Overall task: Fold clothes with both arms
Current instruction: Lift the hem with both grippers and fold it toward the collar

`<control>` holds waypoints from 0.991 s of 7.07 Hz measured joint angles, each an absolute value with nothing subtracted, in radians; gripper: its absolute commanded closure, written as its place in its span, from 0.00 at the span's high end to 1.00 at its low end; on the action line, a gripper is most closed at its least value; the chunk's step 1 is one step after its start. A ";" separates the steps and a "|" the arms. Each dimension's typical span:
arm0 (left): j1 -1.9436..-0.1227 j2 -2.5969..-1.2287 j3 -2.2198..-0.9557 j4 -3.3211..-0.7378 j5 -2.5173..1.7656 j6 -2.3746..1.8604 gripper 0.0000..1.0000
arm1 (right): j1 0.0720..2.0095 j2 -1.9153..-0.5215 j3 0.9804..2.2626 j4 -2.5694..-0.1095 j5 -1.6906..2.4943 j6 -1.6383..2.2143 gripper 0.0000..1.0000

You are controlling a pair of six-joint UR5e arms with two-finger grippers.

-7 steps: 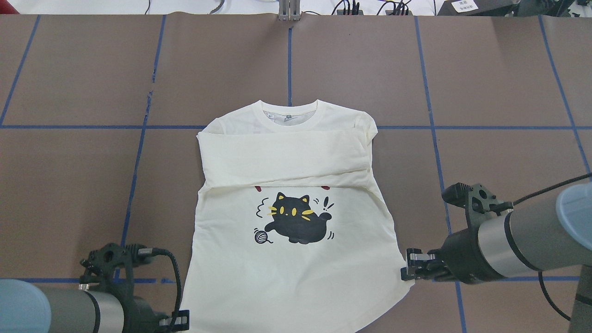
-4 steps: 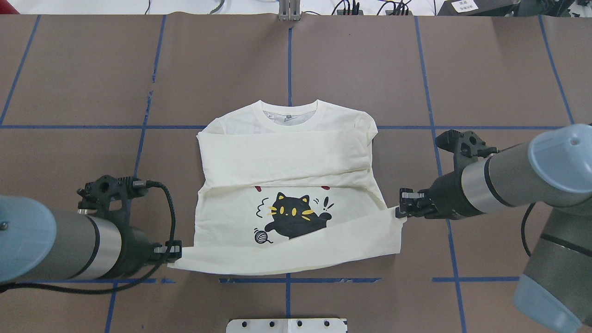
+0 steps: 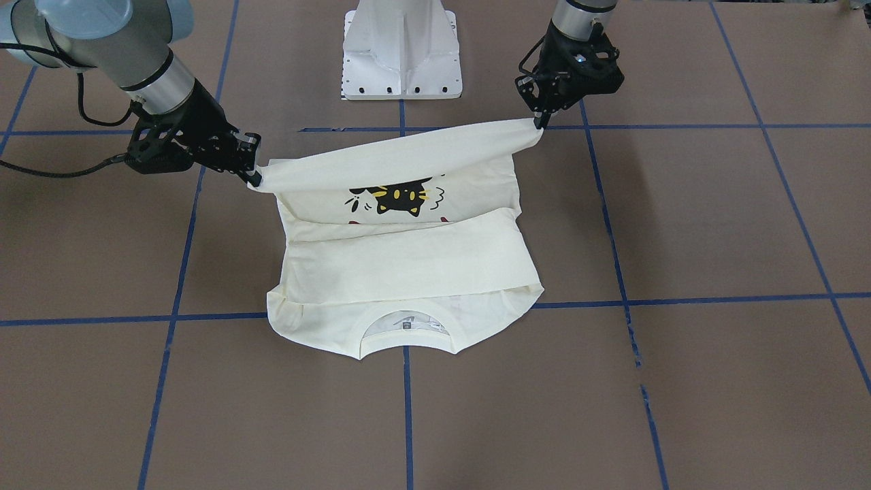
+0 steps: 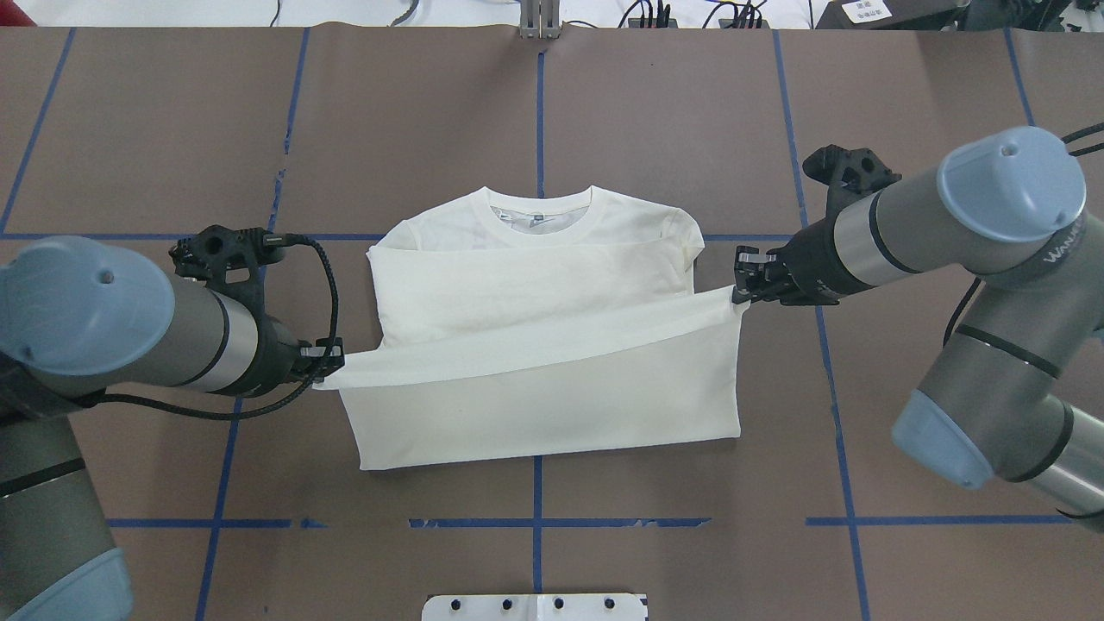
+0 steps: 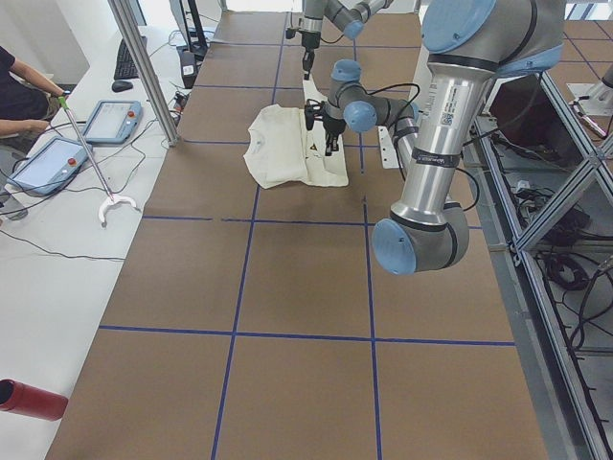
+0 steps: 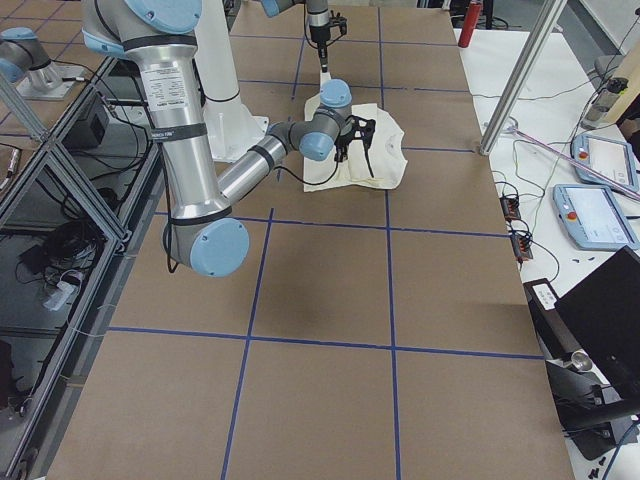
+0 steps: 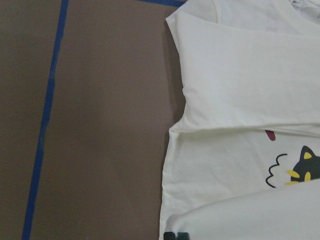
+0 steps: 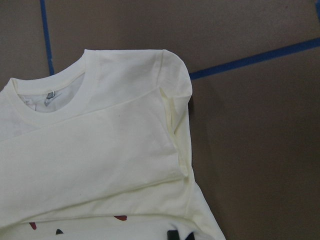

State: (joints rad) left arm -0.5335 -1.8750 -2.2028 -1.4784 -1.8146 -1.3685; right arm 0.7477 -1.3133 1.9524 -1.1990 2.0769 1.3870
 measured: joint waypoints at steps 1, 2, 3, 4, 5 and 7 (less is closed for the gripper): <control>-0.572 -1.893 -2.182 -1.478 -1.815 -1.357 0.00 | 0.774 -1.279 1.920 -1.199 2.080 1.385 0.00; -0.617 -1.909 -2.152 -1.478 -1.816 -1.332 0.00 | 0.802 -1.229 1.864 -1.199 2.088 1.384 0.00; -0.663 -1.936 -2.098 -1.479 -1.815 -1.299 0.00 | 0.829 -1.162 1.776 -1.199 2.097 1.382 0.00; -0.692 -1.978 -2.018 -1.494 -1.813 -1.275 0.00 | 0.850 -1.098 1.682 -1.198 2.101 1.379 0.00; -0.703 -2.017 -1.924 -1.542 -1.811 -1.267 0.00 | 0.862 -1.049 1.603 -1.197 2.103 1.376 0.00; -0.711 -2.051 -1.765 -1.682 -1.808 -1.268 0.00 | 0.875 -1.007 1.521 -1.197 2.103 1.368 0.00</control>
State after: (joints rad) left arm -0.7113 -2.0509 -1.7655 -1.6816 -1.8075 -1.2675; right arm 0.8749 -1.0074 1.5206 -1.1965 2.1032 1.3680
